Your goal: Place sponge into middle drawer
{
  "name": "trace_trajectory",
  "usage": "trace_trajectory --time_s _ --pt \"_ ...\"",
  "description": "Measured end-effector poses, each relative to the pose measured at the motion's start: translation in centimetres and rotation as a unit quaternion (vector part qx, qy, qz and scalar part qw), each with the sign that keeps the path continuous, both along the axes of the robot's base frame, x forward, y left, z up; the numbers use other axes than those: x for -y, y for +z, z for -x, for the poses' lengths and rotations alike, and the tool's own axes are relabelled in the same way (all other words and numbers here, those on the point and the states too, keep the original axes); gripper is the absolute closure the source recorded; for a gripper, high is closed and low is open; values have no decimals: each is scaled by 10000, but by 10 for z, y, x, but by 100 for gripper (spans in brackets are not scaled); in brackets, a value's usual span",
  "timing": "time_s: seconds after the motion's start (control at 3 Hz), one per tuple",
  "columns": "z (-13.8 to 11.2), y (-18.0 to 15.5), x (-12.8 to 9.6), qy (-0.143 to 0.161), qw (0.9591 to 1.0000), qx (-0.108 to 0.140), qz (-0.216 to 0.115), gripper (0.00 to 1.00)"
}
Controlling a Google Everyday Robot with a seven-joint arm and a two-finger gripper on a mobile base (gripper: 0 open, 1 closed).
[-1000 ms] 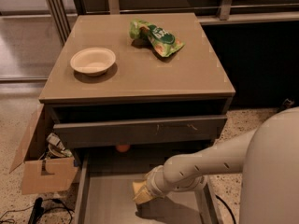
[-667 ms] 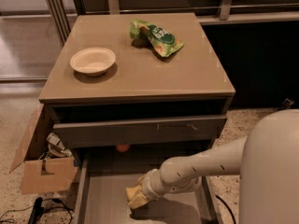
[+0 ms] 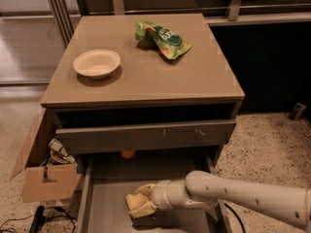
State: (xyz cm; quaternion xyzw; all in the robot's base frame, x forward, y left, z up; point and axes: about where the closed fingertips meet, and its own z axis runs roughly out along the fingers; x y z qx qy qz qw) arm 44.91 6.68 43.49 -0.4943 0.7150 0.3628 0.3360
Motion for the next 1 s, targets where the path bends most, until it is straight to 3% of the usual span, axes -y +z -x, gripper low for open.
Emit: trace_trajectory --time_s 0.33,1.0 --pt "0 -2 23 -253 9997 -28 35 100" --pt "-1 -6 24 -235 9996 -37 172 100"
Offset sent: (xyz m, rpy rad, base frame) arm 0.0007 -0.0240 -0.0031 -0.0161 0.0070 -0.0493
